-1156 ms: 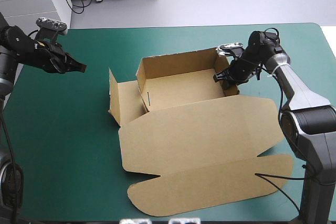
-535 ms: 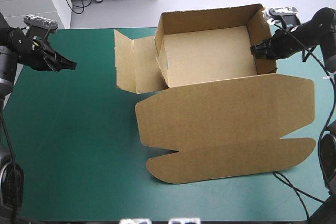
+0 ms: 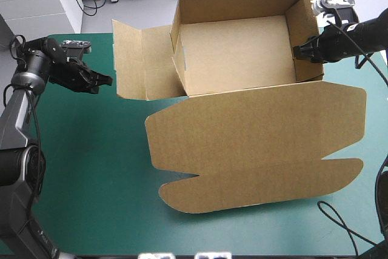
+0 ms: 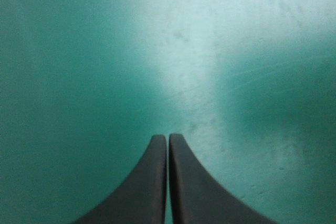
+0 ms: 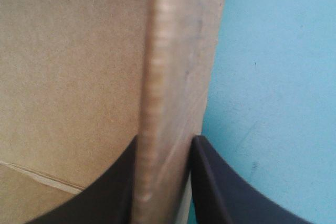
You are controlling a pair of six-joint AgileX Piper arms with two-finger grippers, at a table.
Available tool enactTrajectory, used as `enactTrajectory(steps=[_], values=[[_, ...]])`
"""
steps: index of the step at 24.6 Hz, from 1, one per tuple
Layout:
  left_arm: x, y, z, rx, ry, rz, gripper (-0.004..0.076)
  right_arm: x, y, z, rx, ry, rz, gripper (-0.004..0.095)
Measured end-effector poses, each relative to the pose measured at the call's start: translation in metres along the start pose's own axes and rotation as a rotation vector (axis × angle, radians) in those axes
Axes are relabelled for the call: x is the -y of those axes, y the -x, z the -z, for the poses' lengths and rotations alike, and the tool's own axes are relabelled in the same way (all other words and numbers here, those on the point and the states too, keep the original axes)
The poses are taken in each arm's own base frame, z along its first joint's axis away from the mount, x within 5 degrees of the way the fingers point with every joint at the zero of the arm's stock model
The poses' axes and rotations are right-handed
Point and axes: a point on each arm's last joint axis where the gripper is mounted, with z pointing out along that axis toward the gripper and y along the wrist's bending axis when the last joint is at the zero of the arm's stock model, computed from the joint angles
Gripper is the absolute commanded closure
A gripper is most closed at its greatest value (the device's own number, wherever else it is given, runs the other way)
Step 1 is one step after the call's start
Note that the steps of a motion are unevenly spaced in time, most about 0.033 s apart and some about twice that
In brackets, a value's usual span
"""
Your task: Fold the box
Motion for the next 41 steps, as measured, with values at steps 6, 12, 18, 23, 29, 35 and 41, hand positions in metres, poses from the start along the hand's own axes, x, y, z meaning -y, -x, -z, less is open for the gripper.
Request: enactTrajectory(steps=[6, 12, 18, 23, 29, 35, 41], values=[[0.022, 0.010, -0.027, 0.039, -0.340, 0.016, 0.0731, 0.000, 0.000, 0.000, 0.000, 0.000, 0.000, 0.0927], [0.055, 0.024, -0.020, 0.185, -0.696, 0.007, 0.0731, 0.000, 0.000, 0.000, 0.000, 0.000, 0.008, 0.0927], [0.094, 0.030, -0.015, 0.229, -0.850, -0.017, 0.0731, 0.001, 0.000, 0.000, -0.005, -0.012, 0.024, 0.0927], [0.120, 0.033, -0.010, 0.248, -0.962, -0.005, 0.0731, 0.007, -0.003, 0.001, -0.027, -0.063, 0.038, 0.0927], [0.128, 0.033, 0.008, 0.281, -0.975, -0.031, 0.0731, 0.008, -0.003, 0.001, -0.034, -0.080, 0.025, 0.0927], [0.138, 0.028, 0.036, 0.326, -0.983, -0.080, 0.0731, 0.008, -0.003, 0.001, -0.032, -0.079, 0.023, 0.0927], [0.150, 0.024, 0.052, 0.340, -0.999, -0.120, 0.0731, 0.009, -0.002, 0.001, -0.016, -0.087, 0.023, 0.0926]])
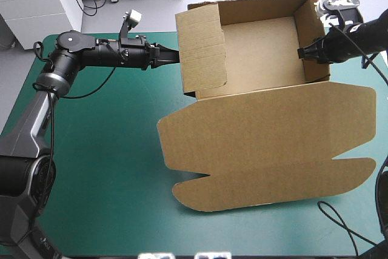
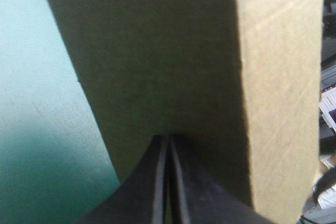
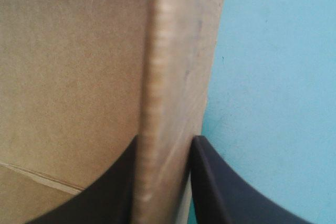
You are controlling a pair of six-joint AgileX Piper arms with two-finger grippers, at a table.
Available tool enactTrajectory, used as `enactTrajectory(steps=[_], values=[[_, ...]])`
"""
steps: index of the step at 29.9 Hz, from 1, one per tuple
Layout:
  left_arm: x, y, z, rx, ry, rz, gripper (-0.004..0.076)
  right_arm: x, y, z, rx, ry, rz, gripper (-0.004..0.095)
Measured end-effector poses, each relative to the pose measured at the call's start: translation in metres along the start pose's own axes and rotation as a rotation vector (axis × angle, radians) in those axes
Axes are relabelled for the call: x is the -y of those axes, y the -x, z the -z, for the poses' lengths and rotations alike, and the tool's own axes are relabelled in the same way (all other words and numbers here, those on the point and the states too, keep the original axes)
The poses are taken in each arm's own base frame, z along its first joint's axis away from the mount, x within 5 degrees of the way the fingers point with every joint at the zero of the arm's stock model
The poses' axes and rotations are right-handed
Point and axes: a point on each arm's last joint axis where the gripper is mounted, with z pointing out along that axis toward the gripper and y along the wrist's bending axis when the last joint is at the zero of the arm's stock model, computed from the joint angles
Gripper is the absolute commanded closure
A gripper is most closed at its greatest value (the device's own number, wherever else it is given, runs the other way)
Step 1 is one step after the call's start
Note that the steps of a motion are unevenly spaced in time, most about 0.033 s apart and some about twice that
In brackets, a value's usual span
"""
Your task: Fold the box
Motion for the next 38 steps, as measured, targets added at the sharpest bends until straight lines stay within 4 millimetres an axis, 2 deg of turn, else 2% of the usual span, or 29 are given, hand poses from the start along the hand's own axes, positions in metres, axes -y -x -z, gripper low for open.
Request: enactTrajectory(steps=[5, 9, 12, 20, 22, 32, 38], values=[[0.004, -0.001, -0.002, -0.005, -0.007, -0.007, 0.0717, -0.001, 0.001, 0.000, 0.007, -0.003, 0.002, 0.0926], [0.008, -0.001, -0.005, -0.002, -0.027, -0.014, 0.0656, -0.002, 0.002, -0.001, 0.019, -0.009, 0.008, 0.0926], [0.012, 0.001, -0.007, 0.013, -0.054, -0.007, 0.0568, -0.002, 0.004, -0.001, 0.029, -0.015, 0.012, 0.0925], [0.015, 0.001, -0.009, 0.025, -0.078, -0.014, 0.0268, -0.002, 0.004, -0.002, 0.034, -0.023, 0.009, 0.0925], [0.017, 0.002, -0.009, 0.033, -0.090, -0.019, 0.0233, -0.002, 0.004, -0.002, 0.034, -0.022, 0.010, 0.0926], [0.024, 0.000, -0.017, 0.023, -0.112, -0.051, 0.0228, -0.006, 0.005, -0.003, 0.033, -0.031, 0.024, 0.0925], [0.029, 0.007, -0.011, -0.029, -0.011, -0.097, 0.0229, -0.022, 0.011, -0.010, 0.051, -0.046, 0.047, 0.0925]])
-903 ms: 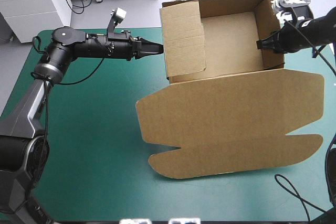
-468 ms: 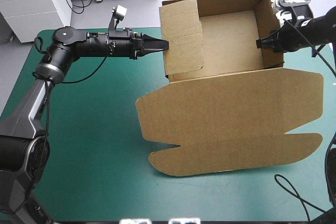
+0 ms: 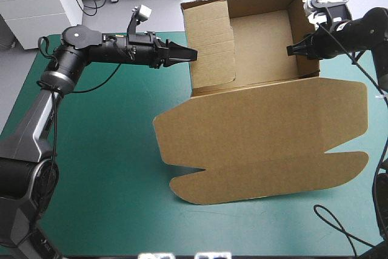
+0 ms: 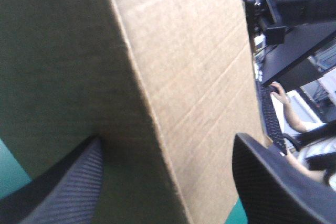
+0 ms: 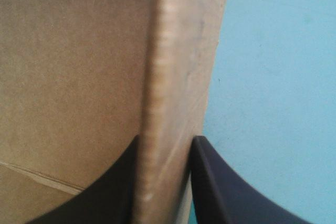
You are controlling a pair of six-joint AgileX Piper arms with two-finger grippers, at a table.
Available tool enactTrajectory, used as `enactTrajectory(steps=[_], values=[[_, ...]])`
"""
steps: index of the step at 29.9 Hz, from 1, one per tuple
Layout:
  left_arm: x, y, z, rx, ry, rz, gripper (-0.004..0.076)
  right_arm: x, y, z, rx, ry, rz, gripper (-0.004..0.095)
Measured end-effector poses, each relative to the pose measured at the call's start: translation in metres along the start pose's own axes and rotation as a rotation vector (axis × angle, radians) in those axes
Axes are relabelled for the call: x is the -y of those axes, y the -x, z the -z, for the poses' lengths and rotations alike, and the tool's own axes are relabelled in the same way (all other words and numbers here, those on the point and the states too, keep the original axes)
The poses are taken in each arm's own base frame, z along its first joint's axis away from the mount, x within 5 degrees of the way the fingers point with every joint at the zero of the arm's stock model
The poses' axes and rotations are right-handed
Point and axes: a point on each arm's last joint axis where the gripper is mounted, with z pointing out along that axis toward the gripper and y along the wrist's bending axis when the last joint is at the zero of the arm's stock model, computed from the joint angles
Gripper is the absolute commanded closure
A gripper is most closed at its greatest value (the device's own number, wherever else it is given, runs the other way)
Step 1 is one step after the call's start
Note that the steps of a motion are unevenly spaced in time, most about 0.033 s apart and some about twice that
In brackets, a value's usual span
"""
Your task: Fold the box
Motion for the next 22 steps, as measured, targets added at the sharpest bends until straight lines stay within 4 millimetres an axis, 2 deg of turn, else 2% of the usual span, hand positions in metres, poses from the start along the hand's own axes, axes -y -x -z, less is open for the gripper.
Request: enactTrajectory(steps=[6, 15, 22], values=[[0.013, 0.012, 0.006, -0.081, 0.197, -0.061, 0.0229, -0.016, 0.005, -0.004, 0.025, 0.002, 0.001, 0.0925], [0.044, 0.021, -0.005, -0.145, 0.527, -0.183, 0.0229, -0.019, 0.009, -0.004, 0.062, 0.026, -0.035, 0.0926], [0.052, 0.020, -0.014, -0.128, 0.684, -0.172, 0.0229, -0.021, 0.011, -0.004, 0.084, 0.048, -0.054, 0.0926]])
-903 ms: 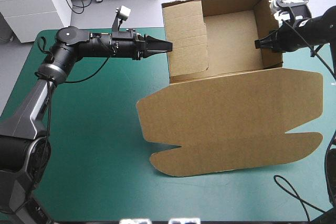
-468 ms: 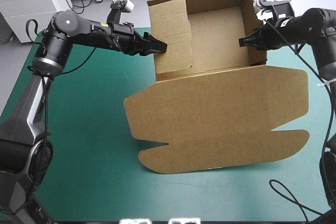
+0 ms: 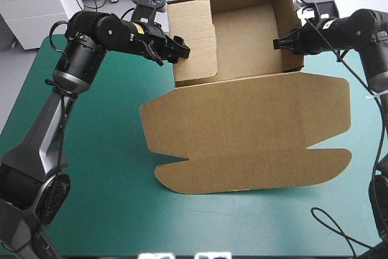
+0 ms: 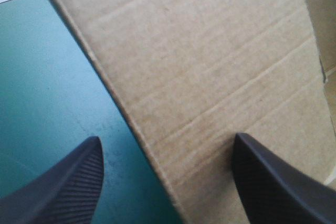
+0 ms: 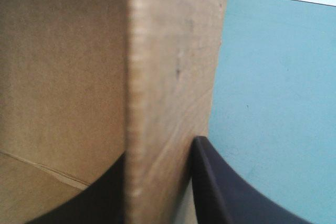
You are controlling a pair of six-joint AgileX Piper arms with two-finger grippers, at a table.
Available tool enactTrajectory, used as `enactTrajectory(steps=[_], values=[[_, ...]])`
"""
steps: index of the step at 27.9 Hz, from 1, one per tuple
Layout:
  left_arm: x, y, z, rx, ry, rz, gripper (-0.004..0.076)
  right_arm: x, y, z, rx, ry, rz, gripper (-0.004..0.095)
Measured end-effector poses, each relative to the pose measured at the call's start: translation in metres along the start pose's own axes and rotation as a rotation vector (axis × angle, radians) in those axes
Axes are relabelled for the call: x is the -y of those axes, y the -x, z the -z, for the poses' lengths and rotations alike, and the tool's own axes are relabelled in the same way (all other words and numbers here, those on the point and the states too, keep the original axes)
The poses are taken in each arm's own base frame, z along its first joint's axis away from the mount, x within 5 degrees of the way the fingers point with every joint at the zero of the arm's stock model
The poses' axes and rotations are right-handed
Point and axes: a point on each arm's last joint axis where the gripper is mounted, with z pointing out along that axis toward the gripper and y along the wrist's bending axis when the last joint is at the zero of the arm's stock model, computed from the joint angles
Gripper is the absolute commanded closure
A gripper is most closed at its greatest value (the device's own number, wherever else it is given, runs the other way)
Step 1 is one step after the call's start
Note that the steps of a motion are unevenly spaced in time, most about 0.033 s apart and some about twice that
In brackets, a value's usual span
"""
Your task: Fold the box
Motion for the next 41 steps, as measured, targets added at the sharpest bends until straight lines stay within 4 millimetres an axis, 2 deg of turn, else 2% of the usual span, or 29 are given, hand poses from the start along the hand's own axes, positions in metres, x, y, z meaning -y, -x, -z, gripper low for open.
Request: enactTrajectory(steps=[9, 11, 13, 16, 17, 18, 35, 38, 40, 41], values=[[0.005, 0.000, -0.002, 0.015, 0.210, 0.046, 0.0230, -0.008, 0.004, 0.000, 0.043, 0.089, -0.047, 0.0926], [0.004, 0.000, -0.002, 0.016, 0.227, 0.050, 0.0263, -0.011, 0.005, 0.000, 0.052, 0.105, -0.048, 0.0926], [0.003, 0.000, -0.002, 0.017, 0.231, 0.054, 0.0393, -0.011, 0.005, 0.000, 0.055, 0.106, -0.042, 0.0926], [0.005, 0.000, -0.002, 0.016, 0.228, 0.057, 0.0645, -0.011, 0.005, 0.000, 0.056, 0.107, -0.039, 0.0926], [0.005, 0.000, -0.002, 0.017, 0.230, 0.055, 0.0708, -0.011, 0.005, 0.000, 0.055, 0.107, -0.038, 0.0925], [0.004, 0.000, -0.002, 0.016, 0.235, 0.054, 0.0729, -0.011, 0.005, 0.000, 0.052, 0.106, -0.036, 0.0925], [0.003, -0.003, -0.008, -0.015, 0.230, 0.051, 0.0726, -0.011, -0.007, 0.000, -0.083, 0.079, -0.047, 0.0925], [0.003, -0.007, -0.016, -0.064, 0.228, 0.043, 0.0726, -0.008, -0.014, -0.013, -0.169, 0.084, -0.054, 0.0925], [0.000, -0.013, -0.032, -0.130, 0.234, 0.038, 0.0726, -0.003, -0.021, -0.029, -0.237, 0.083, -0.070, 0.0925], [-0.002, -0.018, -0.046, -0.174, 0.233, 0.037, 0.0726, 0.000, -0.025, -0.040, -0.277, 0.077, -0.082, 0.0925]])
